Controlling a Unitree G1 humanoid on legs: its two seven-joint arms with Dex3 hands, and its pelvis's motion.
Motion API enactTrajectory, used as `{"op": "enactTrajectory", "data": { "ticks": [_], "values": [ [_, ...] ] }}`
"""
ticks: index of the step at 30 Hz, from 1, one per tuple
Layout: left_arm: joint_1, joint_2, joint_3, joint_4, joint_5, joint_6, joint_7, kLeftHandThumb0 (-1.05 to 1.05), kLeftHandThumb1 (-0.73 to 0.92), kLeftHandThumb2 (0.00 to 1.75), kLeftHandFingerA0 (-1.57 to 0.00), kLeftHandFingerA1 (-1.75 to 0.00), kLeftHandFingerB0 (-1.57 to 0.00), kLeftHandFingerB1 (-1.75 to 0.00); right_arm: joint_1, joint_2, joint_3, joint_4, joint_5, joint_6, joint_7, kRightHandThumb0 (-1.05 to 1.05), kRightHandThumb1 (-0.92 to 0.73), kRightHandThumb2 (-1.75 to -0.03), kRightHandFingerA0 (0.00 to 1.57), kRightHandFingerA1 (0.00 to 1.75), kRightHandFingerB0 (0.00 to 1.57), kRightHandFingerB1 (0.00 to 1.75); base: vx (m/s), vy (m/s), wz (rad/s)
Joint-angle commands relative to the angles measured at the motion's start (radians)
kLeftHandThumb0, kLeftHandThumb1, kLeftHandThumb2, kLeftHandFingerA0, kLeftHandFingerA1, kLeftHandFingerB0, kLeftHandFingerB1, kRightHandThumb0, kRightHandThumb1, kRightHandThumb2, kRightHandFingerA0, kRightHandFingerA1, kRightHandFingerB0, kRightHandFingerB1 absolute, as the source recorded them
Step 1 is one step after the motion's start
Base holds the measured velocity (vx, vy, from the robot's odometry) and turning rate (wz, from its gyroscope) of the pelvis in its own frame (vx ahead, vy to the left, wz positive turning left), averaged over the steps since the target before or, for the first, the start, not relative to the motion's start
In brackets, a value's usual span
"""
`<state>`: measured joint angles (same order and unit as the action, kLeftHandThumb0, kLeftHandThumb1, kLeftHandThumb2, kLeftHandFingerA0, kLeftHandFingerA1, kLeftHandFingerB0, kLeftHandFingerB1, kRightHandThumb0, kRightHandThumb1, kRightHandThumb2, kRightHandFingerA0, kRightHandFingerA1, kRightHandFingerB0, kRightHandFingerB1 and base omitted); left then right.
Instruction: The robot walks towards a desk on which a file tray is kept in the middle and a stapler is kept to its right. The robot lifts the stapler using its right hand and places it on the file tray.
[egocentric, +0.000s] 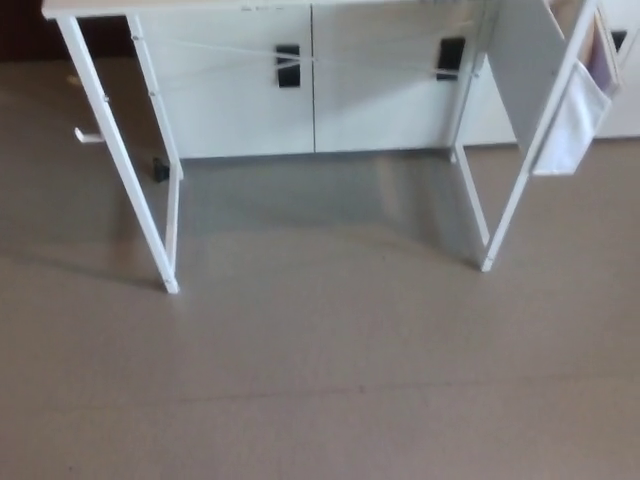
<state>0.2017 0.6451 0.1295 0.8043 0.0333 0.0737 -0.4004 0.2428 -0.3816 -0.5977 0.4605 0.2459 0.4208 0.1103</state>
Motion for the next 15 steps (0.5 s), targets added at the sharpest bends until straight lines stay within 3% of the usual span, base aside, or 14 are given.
{"op": "enactTrajectory", "data": {
  "ticks": [1, 2, 3, 4, 6, 7, 10, 12, 13, 14, 15],
  "values": [
    [0.006, 0.013, 0.0, -0.027, 0.006, 0.039, 0.006, -0.48, 0.81, 0.63, -0.19, -0.36, -0.31, -0.38, 0.003, -0.008, -0.006, 0.0, 0.009, -0.01, -0.004, -0.22, -0.41, -0.93, 0.22, 0.62, 0.22, 0.6, 0.23, 0.074, 0.09],
    [0.007, 0.016, -0.003, -0.021, 0.01, 0.021, 0.002, -0.47, 0.82, 0.63, -0.19, -0.37, -0.31, -0.38, 0.003, -0.008, -0.006, 0.0, 0.009, -0.01, -0.004, -0.22, -0.41, -0.93, 0.22, 0.62, 0.22, 0.6, 0.2, 0.045, 0.07],
    [-0.003, 0.016, -0.005, -0.004, 0.012, 0.015, 0.004, -0.55, 0.68, 0.85, -0.16, -0.46, -0.25, -0.47, 0.003, -0.007, -0.006, 0.001, 0.009, -0.011, -0.004, -0.22, -0.41, -0.93, 0.22, 0.62, 0.22, 0.6, 0.25, 0.019, 0.03],
    [-0.005, 0.015, 0.003, -0.002, 0.002, 0.009, -0.002, -0.47, 0.81, 0.63, -0.18, -0.39, -0.31, -0.4, 0.003, -0.006, -0.007, 0.002, 0.01, -0.012, -0.004, -0.22, -0.41, -0.93, 0.22, 0.62, 0.22, 0.6, 0.22, -0.029, 0.1],
    [-0.001, 0.017, 0.004, -0.016, 0.001, 0.018, -0.005, -0.46, 0.81, 0.63, -0.18, -0.38, -0.3, -0.4, 0.005, -0.005, -0.008, 0.003, 0.011, -0.013, -0.003, -0.22, -0.41, -0.93, 0.22, 0.62, 0.22, 0.6, 0.21, -0.066, 0.12],
    [0.002, 0.017, 0.007, -0.024, -0.003, 0.023, -0.009, -0.51, 0.7, 0.81, -0.14, -0.44, -0.23, -0.45, 0.005, -0.005, -0.008, 0.003, 0.011, -0.013, -0.003, -0.22, -0.41, -0.93, 0.22, 0.62, 0.22, 0.6, 0.24, -0.106, 0.12],
    [0.009, 0.019, 0.008, -0.044, -0.003, 0.04, -0.011, -0.51, 0.71, 0.81, -0.14, -0.44, -0.23, -0.45, 0.009, -0.002, -0.009, 0.002, 0.012, -0.015, -0.003, -0.22, -0.41, -0.93, 0.22, 0.62, 0.22, 0.6, 0.22, -0.169, 0.12],
    [0.008, 0.015, 0.011, -0.047, -0.006, 0.049, -0.007, -0.51, 0.7, 0.81, -0.14, -0.44, -0.23, -0.45, 0.01, -0.002, -0.009, 0.002, 0.012, -0.015, -0.003, -0.22, -0.41, -0.93, 0.22, 0.62, 0.22, 0.6, 0.37, -0.273, 0.17],
    [-0.003, 0.016, 0.006, -0.023, 0.0, 0.036, -0.006, -0.47, 0.81, 0.63, -0.18, -0.38, -0.3, -0.4, 0.009, -0.001, -0.009, 0.002, 0.012, -0.015, -0.003, -0.22, -0.41, -0.93, 0.22, 0.62, 0.22, 0.6, 0.39, -0.199, 0.43],
    [-0.001, 0.017, 0.003, -0.035, 0.004, 0.052, 0.0, -0.47, 0.81, 0.63, -0.18, -0.37, -0.31, -0.39, 0.009, -0.001, -0.009, 0.002, 0.011, -0.015, -0.003, -0.22, -0.41, -0.93, 0.22, 0.62, 0.22, 0.6, 0.39, -0.176, 0.41],
    [0.007, 0.017, 0.006, -0.047, 0.001, 0.053, -0.002, -0.52, 0.7, 0.81, -0.15, -0.44, -0.23, -0.44, 0.009, -0.001, -0.009, 0.002, 0.012, -0.015, -0.003, -0.22, -0.41, -0.93, 0.22, 0.62, 0.22, 0.6, 0.39, -0.174, 0.36]
  ]
}}
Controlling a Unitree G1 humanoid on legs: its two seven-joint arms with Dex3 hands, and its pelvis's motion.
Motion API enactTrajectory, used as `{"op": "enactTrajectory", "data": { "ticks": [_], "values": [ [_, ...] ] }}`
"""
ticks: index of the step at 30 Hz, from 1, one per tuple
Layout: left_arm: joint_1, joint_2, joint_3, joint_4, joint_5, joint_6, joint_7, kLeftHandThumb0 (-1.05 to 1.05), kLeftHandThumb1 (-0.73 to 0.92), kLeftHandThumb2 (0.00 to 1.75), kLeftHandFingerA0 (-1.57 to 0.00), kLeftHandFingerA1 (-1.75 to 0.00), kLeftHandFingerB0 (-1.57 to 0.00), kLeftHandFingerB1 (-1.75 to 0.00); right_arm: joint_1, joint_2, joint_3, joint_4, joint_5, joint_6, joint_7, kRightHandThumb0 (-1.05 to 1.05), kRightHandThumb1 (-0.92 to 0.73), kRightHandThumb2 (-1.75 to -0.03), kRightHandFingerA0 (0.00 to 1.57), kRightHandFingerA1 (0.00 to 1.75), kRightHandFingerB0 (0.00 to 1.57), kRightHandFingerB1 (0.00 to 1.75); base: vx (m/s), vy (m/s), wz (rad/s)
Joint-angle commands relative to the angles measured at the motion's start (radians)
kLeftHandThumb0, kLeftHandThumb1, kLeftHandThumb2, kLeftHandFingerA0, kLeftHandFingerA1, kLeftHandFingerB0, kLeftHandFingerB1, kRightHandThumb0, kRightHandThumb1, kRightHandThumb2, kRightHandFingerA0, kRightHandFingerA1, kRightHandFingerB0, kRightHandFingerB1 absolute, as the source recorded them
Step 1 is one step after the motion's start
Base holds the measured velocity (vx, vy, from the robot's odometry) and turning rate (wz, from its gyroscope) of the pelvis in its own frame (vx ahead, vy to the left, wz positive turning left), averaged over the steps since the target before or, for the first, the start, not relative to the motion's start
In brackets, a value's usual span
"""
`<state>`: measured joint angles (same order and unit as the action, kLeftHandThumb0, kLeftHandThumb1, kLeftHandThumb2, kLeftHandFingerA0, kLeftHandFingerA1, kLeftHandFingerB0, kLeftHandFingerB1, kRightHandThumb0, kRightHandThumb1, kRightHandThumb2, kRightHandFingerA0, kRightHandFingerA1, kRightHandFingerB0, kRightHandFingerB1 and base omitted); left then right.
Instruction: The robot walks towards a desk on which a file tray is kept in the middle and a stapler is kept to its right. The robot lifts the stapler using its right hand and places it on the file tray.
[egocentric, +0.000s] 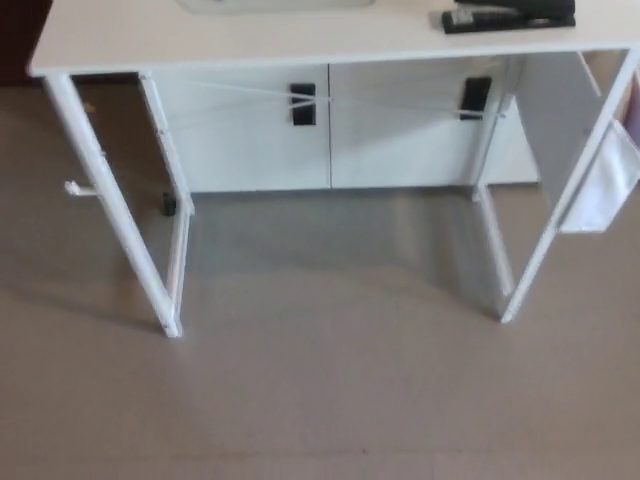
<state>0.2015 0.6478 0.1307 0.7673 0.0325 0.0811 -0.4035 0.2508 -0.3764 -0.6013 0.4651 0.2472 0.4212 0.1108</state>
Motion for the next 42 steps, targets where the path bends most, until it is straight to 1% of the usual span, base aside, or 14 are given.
{"op": "enactTrajectory", "data": {
  "ticks": [1, 3, 7, 8, 10, 12, 14, 15, 16, 27, 28, 33, 35, 42],
  "values": [
    [0.015, 0.013, 0.007, -0.027, 0.001, 0.056, 0.005, -0.52, 0.7, 0.81, -0.15, -0.43, -0.23, -0.44, 0.001, -0.007, -0.005, -0.002, 0.011, -0.016, -0.004, -0.22, -0.41, -0.93, 0.22, 0.62, 0.22, 0.6, 0.33, -0.175, 0.06],
    [0.014, 0.014, 0.007, -0.019, 0.0, 0.043, 0.001, -0.46, 0.82, 0.63, -0.18, -0.36, -0.3, -0.39, 0.001, -0.007, -0.005, -0.002, 0.011, -0.016, -0.004, -0.22, -0.41, -0.93, 0.22, 0.62, 0.22, 0.6, 0.27, -0.141, -0.02],
    [0.002, 0.015, -0.005, 0.023, 0.014, 0.029, 0.005, -0.56, 0.67, 0.85, -0.16, -0.46, -0.26, -0.47, 0.017, -0.005, -0.008, -0.003, 0.011, -0.019, 0.0, -0.22, -0.41, -0.93, 0.22, 0.62, 0.22, 0.6, 0.33, -0.039, -0.04],
    [0.005, 0.017, -0.009, 0.031, 0.02, 0.023, 0.01, -0.51, 0.79, 0.62, -0.21, -0.38, -0.34, -0.4, 0.03, -0.003, -0.01, -0.004, 0.012, -0.022, 0.003, -0.22, -0.41, -0.93, 0.22, 0.62, 0.22, 0.6, 0.31, 0.038, -0.16],
    [0.0, 0.012, 0.003, 0.045, 0.004, 0.026, 0.006, -0.56, 0.65, 0.84, -0.16, -0.48, -0.27, -0.49, 0.04, -0.001, -0.01, -0.004, 0.013, -0.025, 0.005, -0.22, -0.41, -0.93, 0.22, 0.62, 0.22, 0.6, 0.34, 0.089, -0.18],
    [0.032, 0.016, 0.013, -0.014, -0.011, 0.037, -0.012, -0.43, 0.81, 0.63, -0.16, -0.37, -0.29, -0.39, 0.043, -0.001, -0.01, -0.004, 0.015, -0.026, 0.004, -0.22, -0.41, -0.93, 0.22, 0.62, 0.22, 0.6, 0.44, 0.182, -0.1],
    [0.053, 0.019, 0.015, -0.054, -0.008, 0.049, -0.016, -0.24, 0.64, 1.1, -0.09, -0.53, -0.1, -0.5, 0.045, 0.001, -0.011, -0.004, 0.015, -0.026, 0.004, -0.22, -0.41, -0.93, 0.22, 0.62, 0.22, 0.6, 0.54, 0.063, -0.47],
    [0.061, 0.021, 0.014, -0.073, -0.007, 0.06, -0.015, -0.24, 0.64, 1.1, -0.09, -0.53, -0.1, -0.5, 0.045, 0.001, -0.011, -0.004, 0.015, -0.027, 0.004, -0.22, -0.41, -0.93, 0.22, 0.62, 0.22, 0.6, 0.54, 0.064, -0.12],
    [0.055, 0.02, 0.014, -0.06, -0.006, 0.056, -0.013, -0.45, 0.81, 0.64, -0.17, -0.37, -0.3, -0.39, 0.046, 0.002, -0.011, -0.004, 0.015, -0.027, 0.004, -0.22, -0.41, -0.93, 0.22, 0.62, 0.22, 0.6, 0.53, 0.051, -0.1],
    [0.022, 0.015, 0.0, -0.01, 0.009, 0.074, 0.006, -0.55, 0.66, 0.84, -0.16, -0.45, -0.26, -0.46, 0.051, -0.001, -0.009, -0.005, 0.015, -0.027, 0.004, -0.22, -0.41, -0.93, 0.22, 0.62, 0.22, 0.6, 0.32, 0.009, 0.08],
    [0.032, 0.014, 0.003, -0.018, 0.006, 0.063, 0.007, -0.47, 0.79, 0.63, -0.2, -0.36, -0.33, -0.38, 0.051, -0.001, -0.01, -0.004, 0.015, -0.027, 0.004, -0.22, -0.41, -0.93, 0.22, 0.62, 0.22, 0.6, 0.34, -0.117, 0.77],
    [0.031, 0.016, 0.002, -0.015, 0.001, 0.043, -0.009, -0.46, 0.81, 0.63, -0.18, -0.36, -0.3, -0.38, 0.042, -0.003, -0.01, -0.005, 0.015, -0.025, 0.002, -0.22, -0.41, -0.93, 0.22, 0.62, 0.22, 0.6, 0.32, -0.081, 0.16],
    [0.027, 0.017, -0.003, -0.008, 0.006, 0.04, -0.008, -0.54, 0.69, 0.84, -0.14, -0.44, -0.23, -0.45, 0.042, -0.003, -0.01, -0.006, 0.015, -0.025, 0.002, -0.22, -0.41, -0.93, 0.22, 0.62, 0.22, 0.6, 0.17, -0.028, -0.07],
    [0.05, 0.009, 0.017, -0.065, -0.013, 0.08, -0.006, -0.43, 0.81, 0.64, -0.16, -0.35, -0.29, -0.38, 0.042, -0.003, -0.01, -0.006, 0.016, -0.025, 0.001, -0.22, -0.41, -0.93, 0.22, 0.62, 0.22, 0.6, 0.13, 0.096, -0.13]
  ]
}}
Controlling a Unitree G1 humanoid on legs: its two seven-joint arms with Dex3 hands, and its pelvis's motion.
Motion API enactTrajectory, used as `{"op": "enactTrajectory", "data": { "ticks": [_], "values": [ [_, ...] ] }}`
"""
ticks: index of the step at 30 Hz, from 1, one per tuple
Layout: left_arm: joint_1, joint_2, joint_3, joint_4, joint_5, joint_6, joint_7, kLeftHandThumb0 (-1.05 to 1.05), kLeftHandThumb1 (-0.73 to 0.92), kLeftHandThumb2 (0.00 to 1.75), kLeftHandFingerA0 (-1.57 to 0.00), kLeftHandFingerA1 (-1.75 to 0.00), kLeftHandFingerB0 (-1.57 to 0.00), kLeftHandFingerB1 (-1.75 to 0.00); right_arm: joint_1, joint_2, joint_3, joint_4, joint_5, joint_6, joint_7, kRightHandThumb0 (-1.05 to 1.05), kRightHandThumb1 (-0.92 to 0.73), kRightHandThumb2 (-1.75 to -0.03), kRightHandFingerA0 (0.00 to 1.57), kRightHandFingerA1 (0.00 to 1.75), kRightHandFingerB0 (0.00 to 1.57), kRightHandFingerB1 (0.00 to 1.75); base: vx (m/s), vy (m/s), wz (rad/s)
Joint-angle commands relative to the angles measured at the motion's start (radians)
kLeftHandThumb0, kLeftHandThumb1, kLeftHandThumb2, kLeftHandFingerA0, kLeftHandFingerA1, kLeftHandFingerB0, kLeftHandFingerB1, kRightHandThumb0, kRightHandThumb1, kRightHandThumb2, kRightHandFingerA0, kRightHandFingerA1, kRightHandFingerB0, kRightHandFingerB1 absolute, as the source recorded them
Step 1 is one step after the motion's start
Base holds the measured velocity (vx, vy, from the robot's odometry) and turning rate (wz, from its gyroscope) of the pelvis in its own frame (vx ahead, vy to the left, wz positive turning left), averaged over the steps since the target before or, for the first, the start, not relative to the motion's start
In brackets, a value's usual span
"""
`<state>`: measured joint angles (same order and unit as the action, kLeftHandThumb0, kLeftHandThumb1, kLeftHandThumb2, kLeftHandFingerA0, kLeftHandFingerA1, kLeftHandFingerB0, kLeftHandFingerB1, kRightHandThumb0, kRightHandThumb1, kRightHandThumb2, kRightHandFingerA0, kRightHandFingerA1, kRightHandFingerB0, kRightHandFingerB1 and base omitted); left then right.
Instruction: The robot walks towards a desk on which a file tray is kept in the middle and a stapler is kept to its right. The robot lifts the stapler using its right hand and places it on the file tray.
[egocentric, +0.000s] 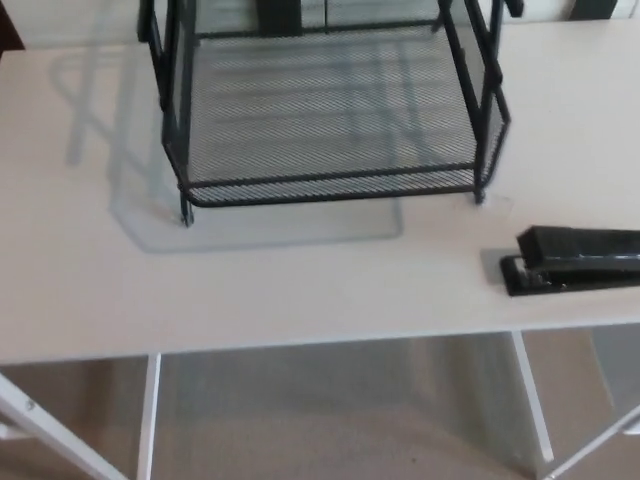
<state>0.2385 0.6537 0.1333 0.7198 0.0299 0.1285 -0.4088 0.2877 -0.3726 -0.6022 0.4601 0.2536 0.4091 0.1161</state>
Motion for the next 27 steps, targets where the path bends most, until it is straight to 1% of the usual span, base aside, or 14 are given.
{"op": "enactTrajectory", "data": {
  "ticks": [1, 2, 3, 5, 6, 7, 15, 18, 19, 22, 23, 24, 25, 27],
  "values": [
    [0.008, 0.01, 0.0, 0.006, 0.007, 0.002, -0.003, -0.52, 0.71, 0.81, -0.15, -0.43, -0.23, -0.44, 0.005, -0.007, -0.009, -0.001, 0.009, -0.013, -0.004, -0.22, -0.41, -0.93, 0.22, 0.62, 0.22, 0.6, 0.08, 0.257, 0.19],
    [0.004, 0.01, -0.001, 0.015, 0.008, -0.002, -0.003, -0.47, 0.81, 0.63, -0.18, -0.36, -0.3, -0.38, 0.005, -0.007, -0.009, -0.001, 0.009, -0.013, -0.004, -0.22, -0.41, -0.93, 0.22, 0.62, 0.22, 0.6, 0.08, 0.252, -0.23],
    [-0.007, 0.008, 0.0, 0.03, 0.006, 0.0, -0.001, -0.53, 0.68, 0.83, -0.14, -0.44, -0.24, -0.46, 0.004, -0.007, -0.009, 0.001, 0.009, -0.013, -0.004, -0.22, -0.41, -0.93, 0.22, 0.62, 0.22, 0.6, 0.08, 0.24, 0.02],
    [-0.017, 0.007, 0.002, 0.041, 0.003, 0.001, -0.003, -0.53, 0.68, 0.83, -0.14, -0.44, -0.24, -0.46, 0.002, -0.007, -0.009, 0.003, 0.01, -0.014, -0.005, -0.22, -0.41, -0.93, 0.22, 0.62, 0.22, 0.6, 0.06, 0.125, 0.09],
    [-0.001, 0.009, 0.005, 0.004, -0.001, 0.022, -0.005, -0.44, 0.82, 0.64, -0.17, -0.34, -0.29, -0.37, 0.002, -0.007, -0.009, 0.003, 0.01, -0.014, -0.006, -0.22, -0.41, -0.93, 0.22, 0.62, 0.22, 0.6, 0.08, 0.07, 0.09],
    [0.003, 0.007, 0.009, -0.003, -0.005, 0.029, -0.004, -0.51, 0.7, 0.8, -0.14, -0.43, -0.23, -0.44, 0.001, -0.008, -0.008, 0.002, 0.01, -0.014, -0.006, -0.22, -0.41, -0.93, 0.22, 0.62, 0.22, 0.6, 0.0, 0.0, 0.0],
    [-0.029, -0.004, 0.017, 0.068, -0.009, 0.006, 0.009, -0.54, 0.65, 0.83, -0.15, -0.45, -0.26, -0.47, -0.01, -0.012, -0.004, -0.002, 0.007, -0.008, -0.007, -0.22, -0.41, -0.93, 0.22, 0.62, 0.22, 0.6, 0.04, -0.063, 0.07],
    [-0.015, 0.0, 0.018, 0.052, -0.012, 0.002, -0.003, -0.52, 0.68, 0.82, -0.14, -0.44, -0.24, -0.45, -0.011, -0.012, -0.003, -0.003, 0.006, -0.007, -0.007, -0.22, -0.41, -0.93, 0.22, 0.62, 0.22, 0.6, 0.02, -0.097, -0.01],
    [-0.013, 0.004, 0.015, 0.05, -0.006, 0.002, 0.001, -0.47, 0.8, 0.63, -0.19, -0.36, -0.32, -0.38, -0.014, -0.01, 0.0, -0.004, 0.005, -0.006, -0.009, -0.22, -0.41, -0.93, 0.22, 0.62, 0.22, 0.6, 0.02, -0.09, -0.01],
    [0.006, 0.005, 0.025, 0.017, -0.019, 0.007, -0.011, -0.42, 0.81, 0.64, -0.16, -0.35, -0.28, -0.38, -0.015, -0.009, 0.002, -0.004, 0.005, -0.006, -0.01, -0.22, -0.41, -0.93, 0.22, 0.62, 0.22, 0.6, 0.01, -0.084, 0.01],
    [-0.003, 0.002, 0.029, 0.028, -0.021, 0.016, -0.006, -0.5, 0.69, 0.8, -0.14, -0.43, -0.23, -0.44, -0.015, -0.009, 0.002, -0.004, 0.005, -0.006, -0.01, -0.22, -0.41, -0.93, 0.22, 0.62, 0.22, 0.6, 0.0, 0.0, 0.0],
    [-0.005, 0.001, 0.029, 0.041, -0.019, 0.007, -0.006, -0.51, 0.69, 0.8, -0.14, -0.43, -0.23, -0.44, -0.021, -0.01, 0.005, -0.001, 0.003, -0.005, -0.011, -0.22, -0.41, -0.93, 0.22, 0.62, 0.22, 0.6, 0.0, 0.0, 0.0],
    [-0.008, 0.001, 0.027, 0.042, -0.015, 0.009, -0.001, -0.46, 0.8, 0.63, -0.18, -0.36, -0.31, -0.38, -0.021, -0.01, 0.005, -0.001, 0.003, -0.005, -0.011, -0.22, -0.41, -0.93, 0.22, 0.62, 0.22, 0.6, 0.0, 0.0, 0.0],
    [0.006, -0.006, 0.031, 0.042, -0.016, 0.006, 0.007, -0.46, 0.79, 0.63, -0.19, -0.36, -0.32, -0.38, -0.027, -0.018, 0.01, 0.004, -0.002, -0.003, -0.009, -0.22, -0.41, -0.93, 0.22, 0.62, 0.22, 0.6, 0.0, 0.0, 0.0]
  ]
}}
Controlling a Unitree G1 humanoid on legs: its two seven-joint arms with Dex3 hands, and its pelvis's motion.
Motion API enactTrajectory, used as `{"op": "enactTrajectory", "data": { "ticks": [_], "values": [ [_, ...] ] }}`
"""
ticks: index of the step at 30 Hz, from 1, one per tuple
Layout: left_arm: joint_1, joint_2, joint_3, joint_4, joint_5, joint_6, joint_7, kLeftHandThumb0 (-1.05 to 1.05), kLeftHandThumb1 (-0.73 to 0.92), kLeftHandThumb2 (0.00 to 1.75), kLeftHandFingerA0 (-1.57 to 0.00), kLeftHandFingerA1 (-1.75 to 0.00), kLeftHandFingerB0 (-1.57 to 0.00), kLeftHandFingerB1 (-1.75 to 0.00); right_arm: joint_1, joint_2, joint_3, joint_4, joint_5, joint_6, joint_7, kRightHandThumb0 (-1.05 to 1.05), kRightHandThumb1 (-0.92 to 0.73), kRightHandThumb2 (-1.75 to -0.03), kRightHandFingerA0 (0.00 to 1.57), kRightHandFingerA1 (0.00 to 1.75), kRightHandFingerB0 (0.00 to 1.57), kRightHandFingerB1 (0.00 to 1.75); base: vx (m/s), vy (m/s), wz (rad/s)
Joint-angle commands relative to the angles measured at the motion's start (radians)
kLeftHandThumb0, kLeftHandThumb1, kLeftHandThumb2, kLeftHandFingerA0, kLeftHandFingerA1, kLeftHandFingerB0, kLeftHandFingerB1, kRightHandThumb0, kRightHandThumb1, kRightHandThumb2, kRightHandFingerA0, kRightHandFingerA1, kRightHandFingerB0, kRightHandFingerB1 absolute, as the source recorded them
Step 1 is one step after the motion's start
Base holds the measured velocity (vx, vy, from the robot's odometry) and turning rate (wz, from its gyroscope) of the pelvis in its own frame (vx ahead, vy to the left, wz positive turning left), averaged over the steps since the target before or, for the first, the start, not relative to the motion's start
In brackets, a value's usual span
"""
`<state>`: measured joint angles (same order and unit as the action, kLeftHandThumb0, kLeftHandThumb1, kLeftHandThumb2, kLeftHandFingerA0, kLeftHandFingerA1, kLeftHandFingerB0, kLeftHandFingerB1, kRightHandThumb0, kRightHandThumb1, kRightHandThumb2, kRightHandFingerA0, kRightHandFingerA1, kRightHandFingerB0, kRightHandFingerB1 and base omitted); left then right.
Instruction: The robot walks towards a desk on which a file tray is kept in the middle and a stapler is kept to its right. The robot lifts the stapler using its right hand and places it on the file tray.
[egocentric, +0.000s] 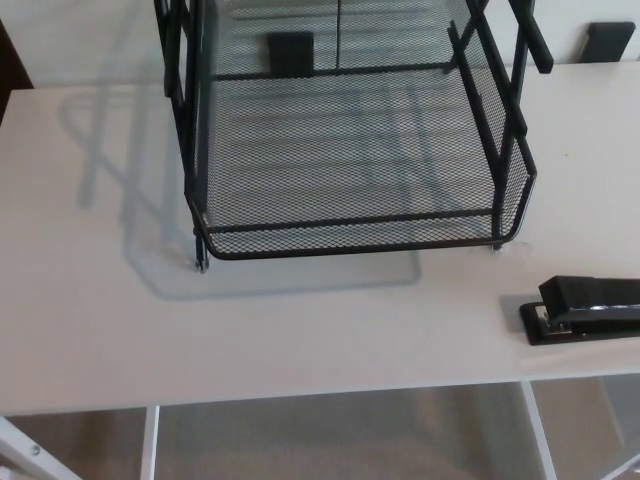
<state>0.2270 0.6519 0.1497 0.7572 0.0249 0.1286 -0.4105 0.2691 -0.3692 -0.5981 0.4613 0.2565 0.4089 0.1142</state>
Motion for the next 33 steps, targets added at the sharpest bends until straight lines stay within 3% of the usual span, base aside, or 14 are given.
{"op": "enactTrajectory", "data": {
  "ticks": [1, 7, 13, 14, 16, 17, 20, 21, 22, 24, 25, 26, 28, 33],
  "values": [
    [0.02, -0.004, 0.018, 0.005, -0.015, 0.006, 0.005, -0.52, 0.67, 0.8, -0.15, -0.44, -0.25, -0.45, -0.01, -0.022, 0.007, 0.004, -0.005, -0.003, -0.006, -0.22, -0.41, -0.93, 0.22, 0.62, 0.22, 0.6, 0.0, 0.0, 0.0],
    [0.011, -0.018, 0.098, 0.014, -0.071, 0.02, 0.006, -0.68, 0.87, 0.65, -0.14, -0.41, -0.06, -0.33, -0.054, -0.151, -0.019, 0.176, -0.008, -0.261, 0.141, -0.5, -0.47, -0.64, 0.21, 0.72, 0.02, 0.53, -0.01, -0.083, 0.01],
    [-0.013, -0.016, 0.135, 0.006, -0.095, 0.047, -0.014, -0.75, 0.69, 0.98, -0.08, -0.51, -0.04, -0.34, -0.239, -0.255, -0.054, 0.158, 0.002, -0.353, 0.098, -0.63, -0.42, -0.67, 0.14, 0.76, 0.0, 0.58, -0.02, -0.091, 0.01],
    [-0.016, -0.016, 0.137, 0.016, -0.096, 0.039, -0.019, -0.69, 0.87, 0.66, -0.12, -0.44, 0.0, -0.36, -0.296, -0.292, -0.041, 0.151, -0.007, -0.363, 0.105, -0.9, -0.4, -0.63, 0.09, 1.01, 0.0, 1.06, -0.03, -0.092, 0.01],
    [-0.022, -0.014, 0.145, 0.029, -0.103, 0.038, -0.027, -0.69, 0.86, 0.66, -0.12, -0.46, 0.0, -0.36, -0.347, -0.338, -0.029, 0.075, -0.009, -0.377, 0.139, -1.01, -0.3, -0.85, 0.25, 0.98, 0.06, 0.9, -0.03, -0.093, 0.02],
    [-0.013, -0.009, 0.136, 0.024, -0.09, 0.022, -0.025, -0.74, 0.7, 0.99, -0.09, -0.52, -0.02, -0.34, -0.374, -0.36, -0.011, 0.039, -0.021, -0.348, 0.136, -1.05, -0.42, -0.57, 0.16, 1.47, 0.11, 1.27, -0.03, -0.095, 0.03],
    [-0.011, -0.009, 0.139, 0.028, -0.088, 0.013, -0.025, -0.69, 0.87, 0.67, -0.14, -0.48, -0.05, -0.29, -0.456, -0.408, 0.038, 0.017, -0.054, -0.4, 0.165, -1.05, -0.43, -0.63, 0.32, 1.49, 0.24, 1.27, -0.03, -0.094, 0.01],
    [0.012, -0.011, 0.143, -0.023, -0.092, 0.037, -0.022, -0.68, 0.88, 0.66, -0.13, -0.44, -0.02, -0.37, -0.536, -0.413, 0.084, -0.107, -0.048, -0.338, 0.168, -1.03, -0.35, -0.87, 0.37, 1.07, 0.15, 0.91, -0.04, -0.094, 0.03],
    [0.021, -0.008, 0.139, -0.038, -0.086, 0.038, -0.02, -0.68, 0.89, 0.66, -0.15, -0.44, -0.04, -0.36, -0.551, -0.416, 0.1, -0.132, -0.05, -0.33, 0.179, -0.93, -0.43, -0.56, 0.32, 1.01, 0.04, 0.97, -0.04, -0.095, 0.0],
    [0.041, -0.006, 0.138, -0.052, -0.08, 0.035, -0.021, -0.68, 0.88, 0.68, -0.14, -0.45, -0.05, -0.31, -0.558, -0.424, 0.145, -0.204, -0.063, -0.295, 0.201, -0.79, -0.29, -0.8, 0.37, 0.8, 0.13, 0.72, -0.04, -0.094, 0.02],
    [0.035, -0.007, 0.141, -0.034, -0.086, 0.028, -0.029, -0.72, 0.69, 0.99, -0.07, -0.52, -0.03, -0.35, -0.548, -0.428, 0.161, -0.248, -0.047, -0.284, 0.242, -0.72, -0.29, -0.79, 0.33, 0.73, 0.1, 0.63, -0.04, -0.093, 0.04],
    [0.042, -0.007, 0.142, -0.046, -0.086, 0.033, -0.029, -0.68, 0.88, 0.66, -0.12, -0.44, -0.02, -0.35, -0.549, -0.431, 0.184, -0.281, -0.036, -0.248, 0.264, -0.61, -0.31, -0.75, 0.3, 0.66, 0.1, 0.57, -0.05, -0.092, 0.02],
    [0.021, -0.007, 0.138, -0.026, -0.08, 0.034, -0.022, -0.74, 0.69, 0.98, -0.09, -0.51, -0.03, -0.36, -0.55, -0.462, 0.266, -0.313, -0.051, -0.236, 0.354, -0.64, -0.33, -0.75, 0.2, 0.59, 0.05, 0.5, -0.05, -0.094, 0.04],
    [0.035, -0.011, 0.137, -0.068, -0.082, 0.057, -0.024, -0.69, 0.88, 0.65, -0.13, -0.44, -0.03, -0.36, -0.51, -0.546, 0.455, -0.462, -0.153, -0.186, 0.429, -0.33, -0.34, -0.9, 0.02, 0.51, 0.0, 0.49, -0.05, -0.078, 0.03]
  ]
}}
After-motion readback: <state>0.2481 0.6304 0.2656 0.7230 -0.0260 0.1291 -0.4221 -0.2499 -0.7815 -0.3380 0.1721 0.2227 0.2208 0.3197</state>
